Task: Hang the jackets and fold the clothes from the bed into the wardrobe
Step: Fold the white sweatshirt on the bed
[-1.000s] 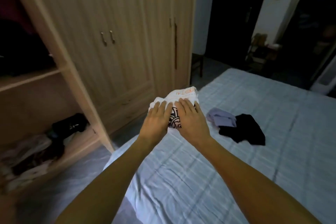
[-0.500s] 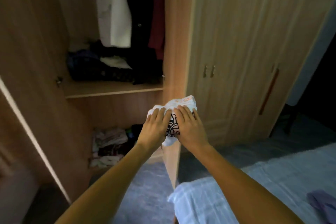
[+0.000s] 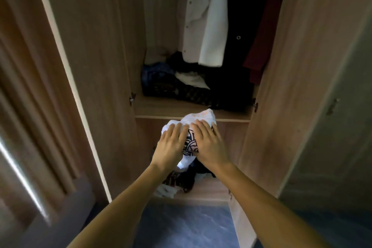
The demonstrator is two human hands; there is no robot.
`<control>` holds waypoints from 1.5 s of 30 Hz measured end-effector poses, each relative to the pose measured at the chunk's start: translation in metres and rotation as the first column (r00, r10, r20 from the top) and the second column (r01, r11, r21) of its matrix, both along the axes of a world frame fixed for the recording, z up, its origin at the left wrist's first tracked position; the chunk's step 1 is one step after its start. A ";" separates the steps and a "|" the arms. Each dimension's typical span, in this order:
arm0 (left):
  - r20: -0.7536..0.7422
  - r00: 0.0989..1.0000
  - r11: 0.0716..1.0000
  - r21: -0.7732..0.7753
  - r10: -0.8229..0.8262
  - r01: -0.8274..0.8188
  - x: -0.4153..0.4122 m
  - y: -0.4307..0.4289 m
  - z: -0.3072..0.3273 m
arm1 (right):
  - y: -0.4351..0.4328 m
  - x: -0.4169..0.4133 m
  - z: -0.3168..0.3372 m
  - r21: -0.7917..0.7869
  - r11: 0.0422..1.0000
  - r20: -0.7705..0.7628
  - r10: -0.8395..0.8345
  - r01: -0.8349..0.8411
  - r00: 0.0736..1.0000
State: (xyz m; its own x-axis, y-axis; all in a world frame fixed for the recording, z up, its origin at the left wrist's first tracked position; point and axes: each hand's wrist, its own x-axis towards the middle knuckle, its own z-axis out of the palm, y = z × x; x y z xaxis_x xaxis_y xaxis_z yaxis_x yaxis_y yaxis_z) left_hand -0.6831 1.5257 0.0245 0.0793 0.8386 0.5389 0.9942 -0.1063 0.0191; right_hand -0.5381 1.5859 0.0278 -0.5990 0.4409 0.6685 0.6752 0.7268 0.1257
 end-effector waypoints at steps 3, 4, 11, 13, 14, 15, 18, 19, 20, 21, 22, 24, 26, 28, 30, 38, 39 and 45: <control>0.000 0.998 0.998 -0.014 0.056 -0.056 -0.025 0.042 -0.002 | 0.051 -0.029 -0.007 0.018 0.999 -0.004 0.042 -0.042 0.999; 0.004 0.997 0.997 -0.011 0.072 -0.072 -0.032 0.058 -0.002 | 0.070 -0.038 -0.009 0.028 0.998 -0.006 0.053 -0.053 0.999; 0.008 0.986 0.986 -0.009 0.165 -0.165 -0.071 0.170 0.001 | 0.205 -0.093 -0.019 0.011 0.985 -0.027 0.171 -0.171 0.985; 0.009 0.980 0.980 -0.019 0.200 -0.200 -0.086 0.199 0.006 | 0.238 -0.112 -0.015 0.019 0.981 -0.034 0.196 -0.195 0.980; 0.013 0.977 0.977 -0.028 0.214 -0.213 -0.094 0.213 0.010 | 0.252 -0.123 -0.012 0.003 0.979 -0.040 0.206 -0.206 0.978; 0.013 0.975 0.975 -0.033 0.221 -0.220 -0.104 0.226 0.013 | 0.265 -0.134 -0.011 -0.015 0.977 -0.043 0.214 -0.215 0.976; 0.004 0.974 0.973 -0.041 0.228 -0.227 -0.133 0.262 0.019 | 0.304 -0.167 -0.006 -0.040 0.969 -0.042 0.241 -0.243 0.970; 0.003 0.974 0.973 -0.047 0.228 -0.228 -0.145 0.274 0.020 | 0.318 -0.179 -0.004 -0.045 0.967 -0.037 0.248 -0.249 0.968; 0.004 0.973 0.972 -0.055 0.230 -0.229 -0.158 0.288 0.020 | 0.331 -0.191 -0.002 -0.046 0.967 -0.032 0.247 -0.249 0.968; 0.000 0.973 0.972 -0.052 0.230 -0.230 -0.172 0.302 0.019 | 0.344 -0.204 -0.001 -0.044 0.969 -0.030 0.241 -0.242 0.970; -0.011 0.974 0.973 -0.044 0.227 -0.227 -0.186 0.316 0.018 | 0.357 -0.216 0.000 -0.037 0.971 -0.035 0.233 -0.234 0.972; -0.031 0.978 0.978 -0.029 0.208 -0.209 -0.213 0.345 0.017 | 0.380 -0.239 0.001 -0.047 0.975 -0.041 0.217 -0.218 0.975; -0.038 0.977 0.977 -0.032 0.208 -0.209 -0.240 0.368 0.016 | 0.400 -0.262 0.002 -0.055 0.976 -0.046 0.211 -0.213 0.976; -0.052 0.977 0.976 -0.055 0.209 -0.211 -0.265 0.388 0.003 | 0.418 -0.284 -0.005 -0.073 0.975 -0.040 0.206 -0.209 0.978; -0.075 0.971 0.966 -0.112 0.227 -0.234 -0.288 0.405 -0.026 | 0.433 -0.304 -0.028 -0.114 0.971 0.017 0.214 -0.211 0.977; 0.146 0.945 0.895 -0.390 0.292 -0.217 -0.302 0.407 -0.162 | 0.435 -0.317 -0.155 -0.468 0.870 0.218 0.283 -0.154 0.934; 0.139 0.953 0.910 -0.362 0.269 -0.204 -0.305 0.406 -0.162 | 0.440 -0.314 -0.154 -0.489 0.857 0.221 0.303 -0.164 0.927; 0.160 0.967 0.931 -0.341 0.198 -0.134 -0.319 0.411 -0.161 | 0.451 -0.315 -0.136 -0.568 0.784 -0.034 0.280 -0.250 0.959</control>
State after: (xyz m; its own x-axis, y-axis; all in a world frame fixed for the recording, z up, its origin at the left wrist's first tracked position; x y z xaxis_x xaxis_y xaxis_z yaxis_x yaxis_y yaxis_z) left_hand -1.0021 1.9363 -0.1369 -0.1524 0.9621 0.2263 0.9715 0.1038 0.2129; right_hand -0.8533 2.0364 -0.1086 -0.7731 0.5477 0.3200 0.4497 0.8290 -0.3325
